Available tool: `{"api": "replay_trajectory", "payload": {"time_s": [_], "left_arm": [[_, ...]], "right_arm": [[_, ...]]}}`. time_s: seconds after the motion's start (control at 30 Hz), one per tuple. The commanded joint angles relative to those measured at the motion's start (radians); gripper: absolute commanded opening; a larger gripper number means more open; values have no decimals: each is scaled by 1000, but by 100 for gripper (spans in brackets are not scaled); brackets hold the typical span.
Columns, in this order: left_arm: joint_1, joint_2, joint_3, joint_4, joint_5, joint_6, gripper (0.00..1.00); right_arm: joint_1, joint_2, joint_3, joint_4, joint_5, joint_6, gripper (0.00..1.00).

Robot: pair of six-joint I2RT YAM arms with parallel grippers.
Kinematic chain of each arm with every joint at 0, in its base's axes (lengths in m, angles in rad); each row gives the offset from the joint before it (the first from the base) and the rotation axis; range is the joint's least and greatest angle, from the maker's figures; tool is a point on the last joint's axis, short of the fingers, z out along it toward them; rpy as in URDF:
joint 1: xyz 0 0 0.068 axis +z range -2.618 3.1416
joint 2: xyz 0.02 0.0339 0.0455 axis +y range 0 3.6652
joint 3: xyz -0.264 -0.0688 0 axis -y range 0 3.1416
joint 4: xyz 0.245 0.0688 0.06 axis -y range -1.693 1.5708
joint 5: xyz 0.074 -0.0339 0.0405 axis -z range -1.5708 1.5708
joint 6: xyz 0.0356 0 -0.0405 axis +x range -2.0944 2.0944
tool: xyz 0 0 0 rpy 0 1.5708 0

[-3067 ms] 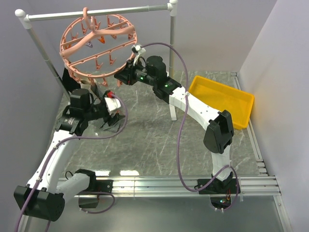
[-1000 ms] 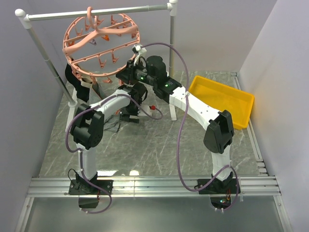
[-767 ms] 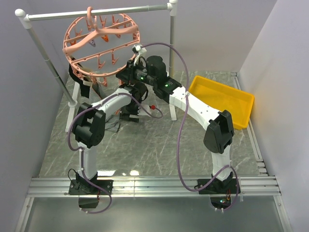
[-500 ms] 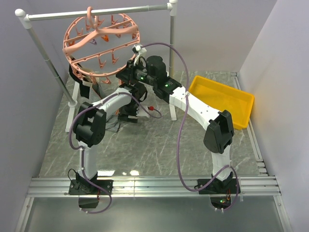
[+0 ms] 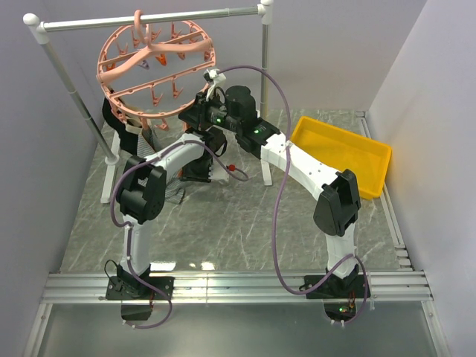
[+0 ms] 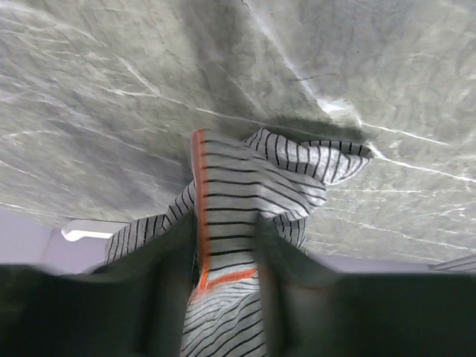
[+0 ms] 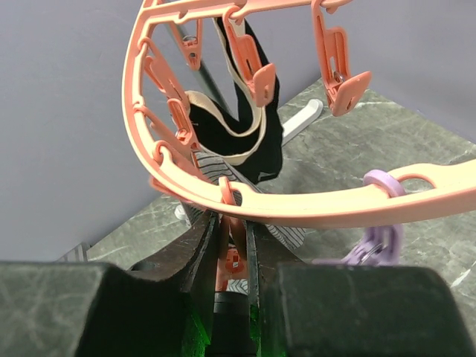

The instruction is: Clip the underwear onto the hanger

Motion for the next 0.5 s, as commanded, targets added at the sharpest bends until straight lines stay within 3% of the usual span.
{"api": "replay_trajectory", "payload": {"time_s": [0.0, 0.23, 0.47], "left_arm": [[7, -13, 33, -49, 4, 2, 35], [7, -87, -46, -6, 49, 33, 3], [-8, -272, -245, 130, 158, 129, 1]], "right_arm": [[4, -63, 20, 7, -3, -3, 0], [3, -61, 23, 7, 6, 0, 0], [0, -60, 26, 7, 22, 8, 0]]}}
